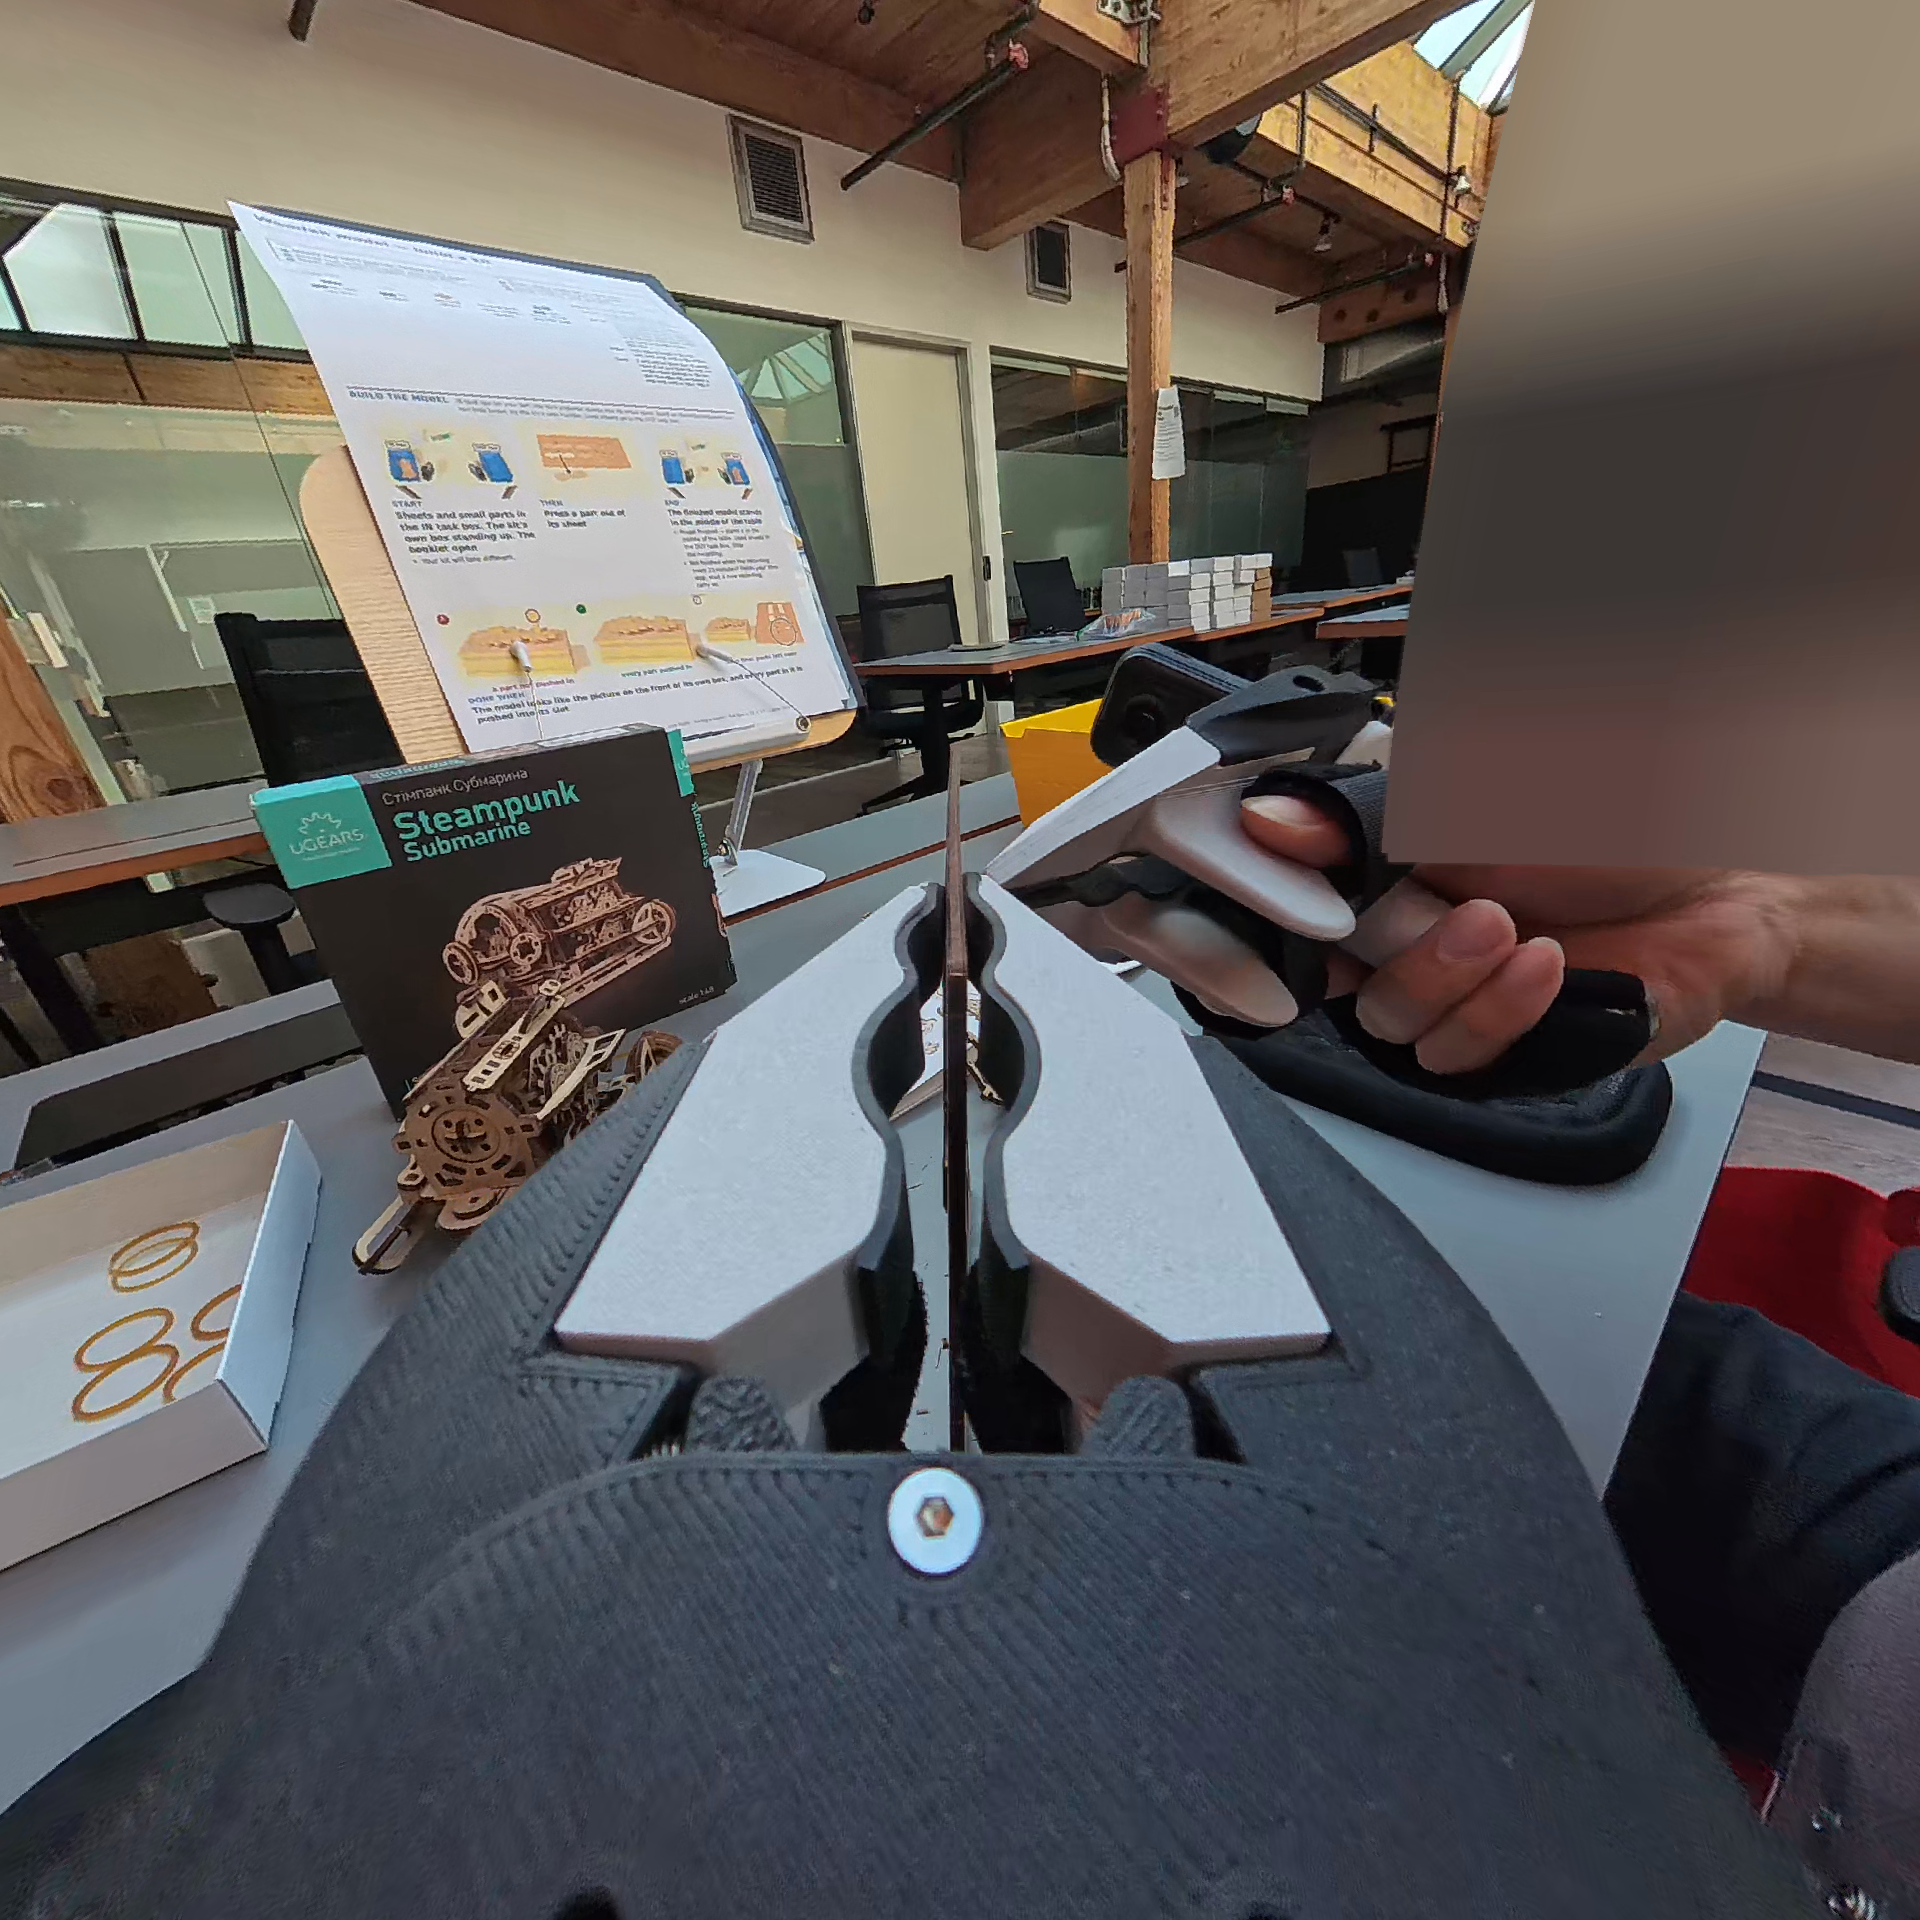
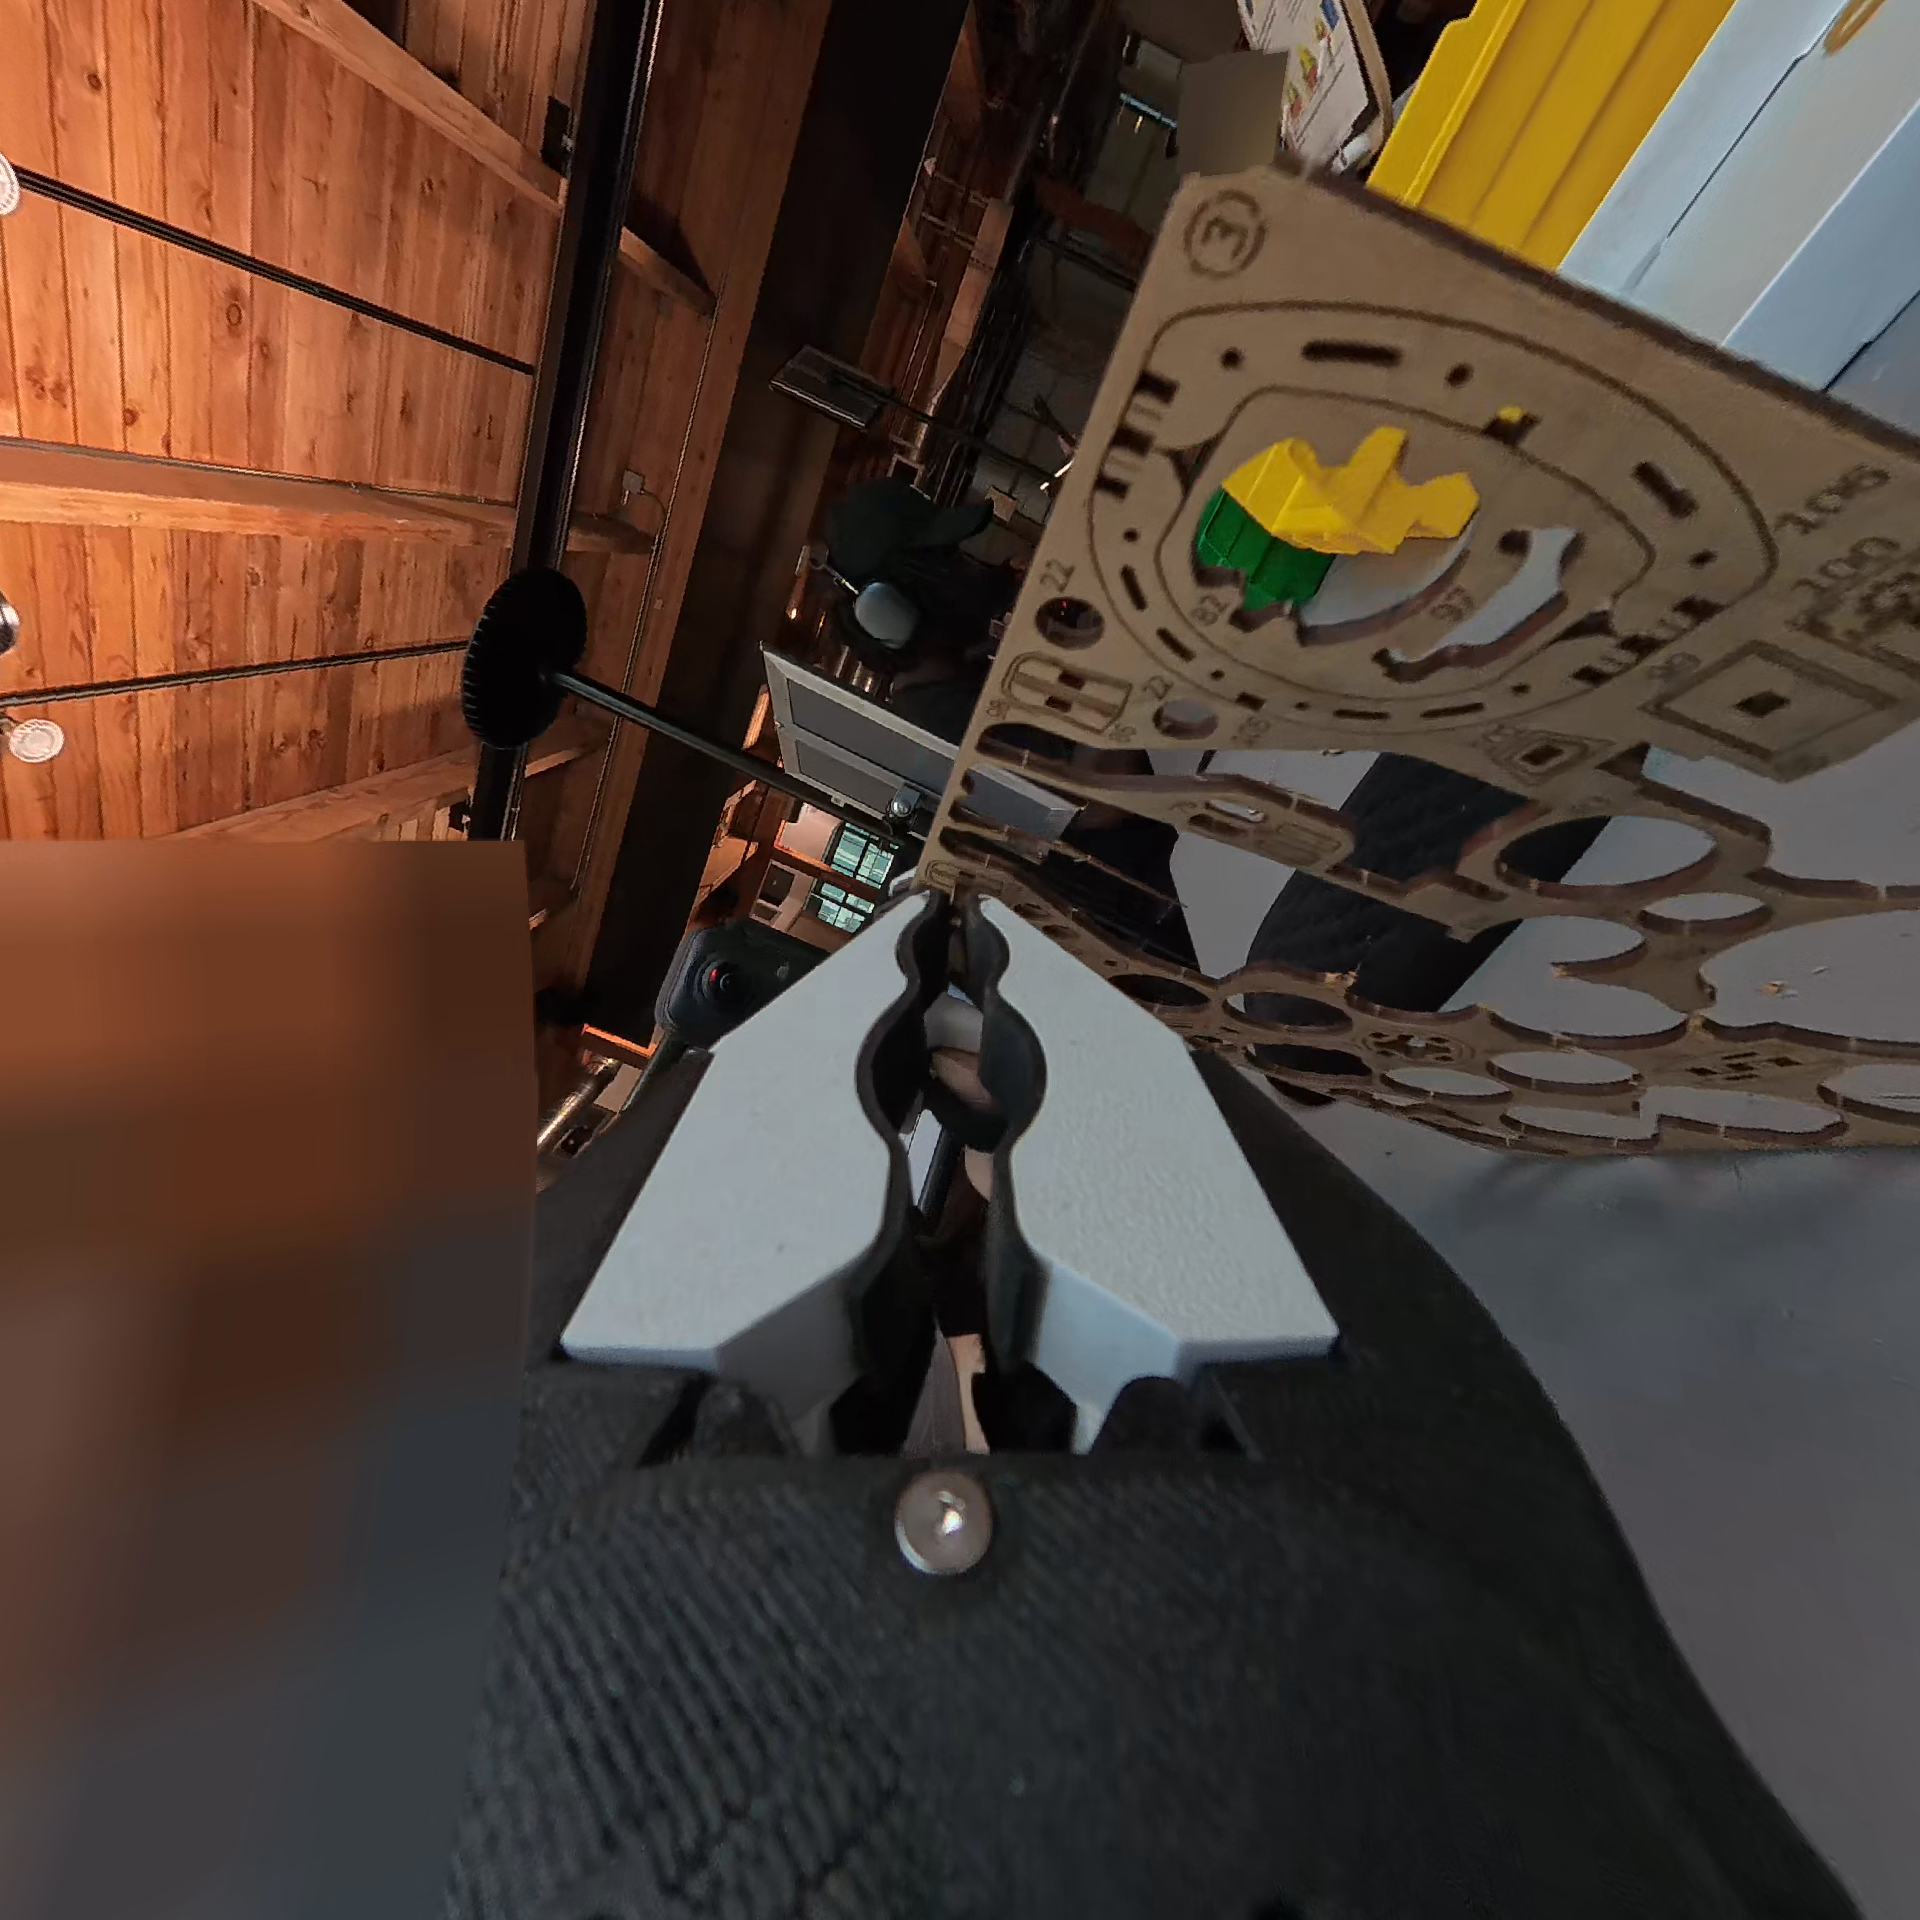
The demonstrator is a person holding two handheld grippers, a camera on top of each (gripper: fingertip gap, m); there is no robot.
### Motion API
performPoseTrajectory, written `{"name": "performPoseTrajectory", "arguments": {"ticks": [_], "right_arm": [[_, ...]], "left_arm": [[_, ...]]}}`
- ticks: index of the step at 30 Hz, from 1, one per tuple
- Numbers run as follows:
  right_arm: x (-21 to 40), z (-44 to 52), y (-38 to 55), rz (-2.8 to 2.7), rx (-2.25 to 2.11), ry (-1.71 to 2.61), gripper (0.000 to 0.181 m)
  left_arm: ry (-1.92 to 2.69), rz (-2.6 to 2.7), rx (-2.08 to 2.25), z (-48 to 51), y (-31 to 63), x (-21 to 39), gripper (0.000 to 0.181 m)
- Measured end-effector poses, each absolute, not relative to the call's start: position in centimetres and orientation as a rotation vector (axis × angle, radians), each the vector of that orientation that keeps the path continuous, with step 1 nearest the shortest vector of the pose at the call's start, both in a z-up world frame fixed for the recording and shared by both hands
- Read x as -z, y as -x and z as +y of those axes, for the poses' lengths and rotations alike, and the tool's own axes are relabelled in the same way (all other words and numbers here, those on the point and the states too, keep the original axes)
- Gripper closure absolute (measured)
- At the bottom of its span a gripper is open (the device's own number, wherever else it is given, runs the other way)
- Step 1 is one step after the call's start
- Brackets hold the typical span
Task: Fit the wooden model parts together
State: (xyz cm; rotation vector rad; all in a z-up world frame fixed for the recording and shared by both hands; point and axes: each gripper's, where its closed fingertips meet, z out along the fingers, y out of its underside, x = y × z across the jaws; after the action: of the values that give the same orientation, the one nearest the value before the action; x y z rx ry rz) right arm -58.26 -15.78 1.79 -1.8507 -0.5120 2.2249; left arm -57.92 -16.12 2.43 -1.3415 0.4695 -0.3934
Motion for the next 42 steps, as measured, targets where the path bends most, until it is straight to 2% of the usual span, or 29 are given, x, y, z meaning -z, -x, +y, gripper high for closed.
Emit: {"name": "performPoseTrajectory", "arguments": {"ticks": [31, 34, 38, 42], "right_arm": [[-2.2, -15.4, 58.1, -0.585, -2.125, 1.746, 0.178], [-1.8, -15.4, 57.9, -0.702, -1.964, 1.719, 0.172], [-1.9, -15.1, 57.8, -0.985, -1.448, 1.510, 0.162], [-3.0, -14.9, 58.0, -1.092, -1.039, 1.312, 0.164]], "left_arm": [[1.336, 0.408, 0.424, -15.7, 58.2, -2.5, 0.181], [1.344, 0.372, 0.437, -15.5, 58.6, -2.5, 0.181], [1.351, 0.330, 0.456, -15.2, 59.0, -2.6, 0.181], [1.362, 0.312, 0.444, -14.9, 59.1, -2.5, 0.181]]}}
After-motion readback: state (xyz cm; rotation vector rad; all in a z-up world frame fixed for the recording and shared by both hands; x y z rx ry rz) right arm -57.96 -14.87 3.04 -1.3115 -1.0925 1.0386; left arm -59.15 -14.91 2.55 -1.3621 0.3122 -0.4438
